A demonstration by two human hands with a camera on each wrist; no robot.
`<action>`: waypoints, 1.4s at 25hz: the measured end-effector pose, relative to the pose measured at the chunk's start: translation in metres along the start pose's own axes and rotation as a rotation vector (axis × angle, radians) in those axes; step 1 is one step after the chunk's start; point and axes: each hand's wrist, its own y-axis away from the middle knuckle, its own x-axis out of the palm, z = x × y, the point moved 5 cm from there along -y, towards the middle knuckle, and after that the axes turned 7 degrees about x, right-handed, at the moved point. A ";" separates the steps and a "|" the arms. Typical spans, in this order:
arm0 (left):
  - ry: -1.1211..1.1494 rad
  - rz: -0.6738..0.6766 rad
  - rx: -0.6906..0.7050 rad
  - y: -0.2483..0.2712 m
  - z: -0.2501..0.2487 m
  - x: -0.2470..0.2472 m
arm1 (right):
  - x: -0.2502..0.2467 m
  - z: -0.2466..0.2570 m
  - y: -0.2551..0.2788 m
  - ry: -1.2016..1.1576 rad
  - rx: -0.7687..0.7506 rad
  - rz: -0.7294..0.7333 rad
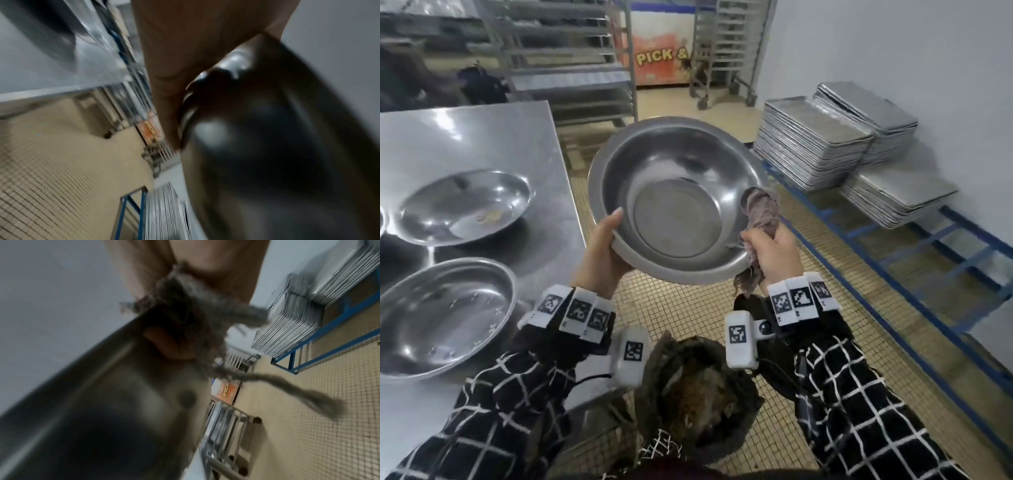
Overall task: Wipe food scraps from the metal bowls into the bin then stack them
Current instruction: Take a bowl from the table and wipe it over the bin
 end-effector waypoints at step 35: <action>-0.792 -0.793 -0.047 0.323 -0.131 -0.522 | 0.428 -0.156 0.338 0.461 -0.020 0.479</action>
